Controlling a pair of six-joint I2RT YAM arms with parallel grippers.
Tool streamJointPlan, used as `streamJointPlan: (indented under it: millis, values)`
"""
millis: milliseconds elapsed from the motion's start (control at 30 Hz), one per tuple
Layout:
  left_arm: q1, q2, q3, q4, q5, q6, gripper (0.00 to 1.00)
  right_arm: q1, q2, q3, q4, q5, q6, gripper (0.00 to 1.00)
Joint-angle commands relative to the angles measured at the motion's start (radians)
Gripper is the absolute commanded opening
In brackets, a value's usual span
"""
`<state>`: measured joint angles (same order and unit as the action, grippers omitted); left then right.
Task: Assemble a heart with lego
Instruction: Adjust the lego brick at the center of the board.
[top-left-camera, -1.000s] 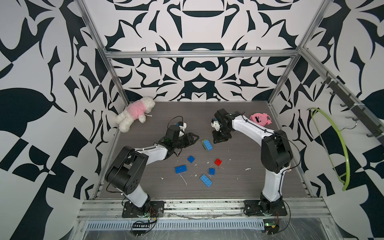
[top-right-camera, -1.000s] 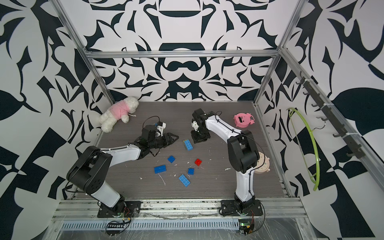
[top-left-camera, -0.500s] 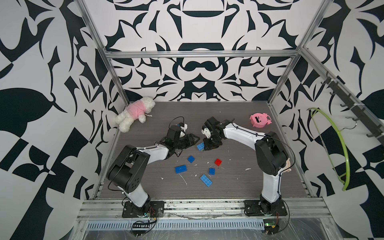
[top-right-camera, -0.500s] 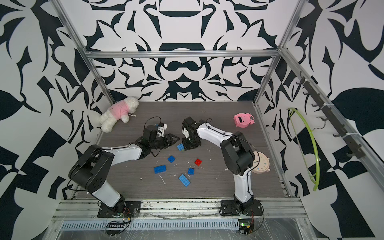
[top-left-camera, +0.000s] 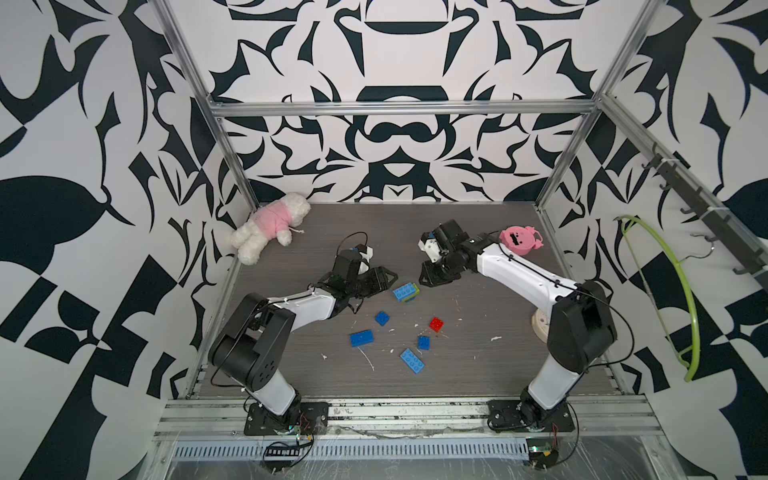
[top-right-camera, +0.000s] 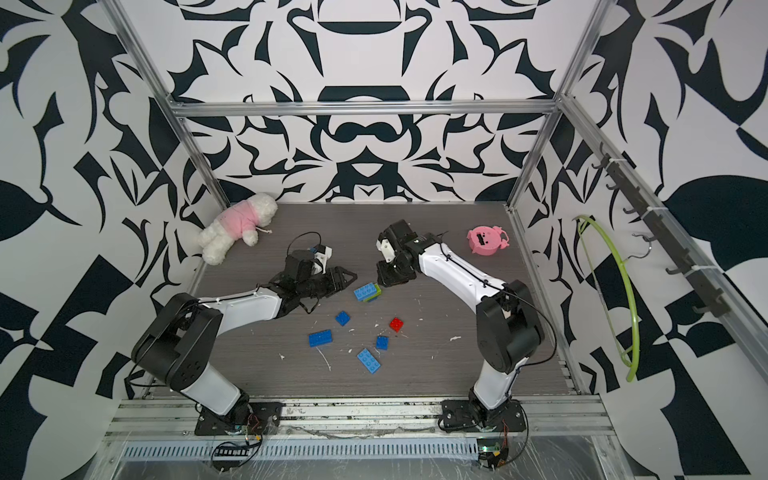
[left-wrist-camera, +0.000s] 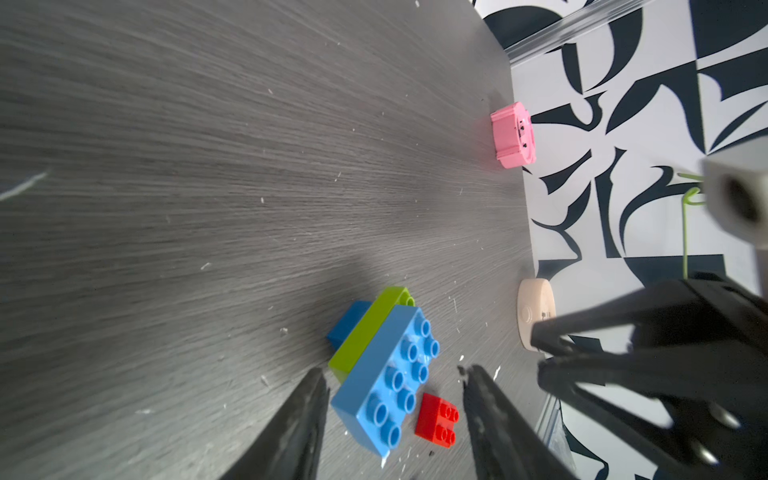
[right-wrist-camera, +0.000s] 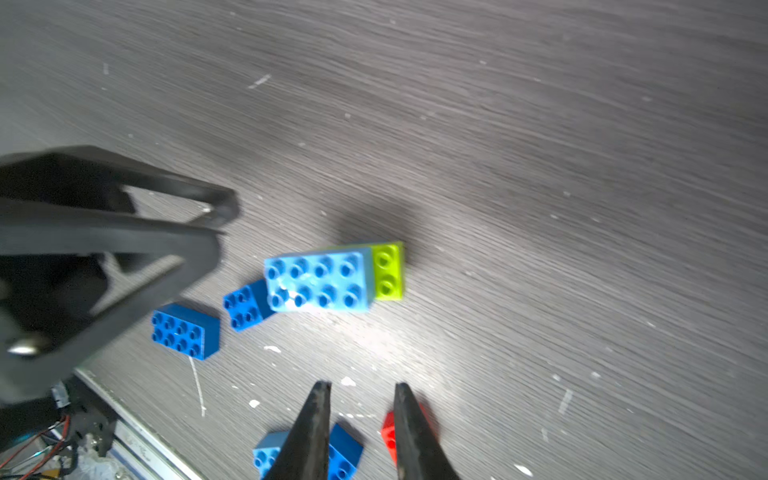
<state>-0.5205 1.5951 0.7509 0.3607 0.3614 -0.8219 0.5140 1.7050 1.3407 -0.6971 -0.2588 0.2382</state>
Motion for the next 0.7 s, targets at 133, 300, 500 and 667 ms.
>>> streamJointPlan:
  millis: [133,300,500,667]
  values:
    - [-0.032,-0.117,-0.084,-0.051,0.027,0.04,0.55,-0.039,-0.066,-0.203,0.082,-0.061,-0.073,0.36]
    - [-0.128,-0.143,-0.068,-0.161,0.043,0.093,0.52,-0.048,0.015,-0.128,0.148,-0.073,-0.05,0.35]
    - [-0.217,-0.13,-0.051,-0.19,0.02,0.094,0.52,-0.064,0.181,0.085,0.173,-0.115,-0.062,0.33]
    - [-0.236,-0.04,-0.037,-0.091,0.018,0.04,0.51,-0.069,0.333,0.273,0.133,-0.226,-0.046,0.31]
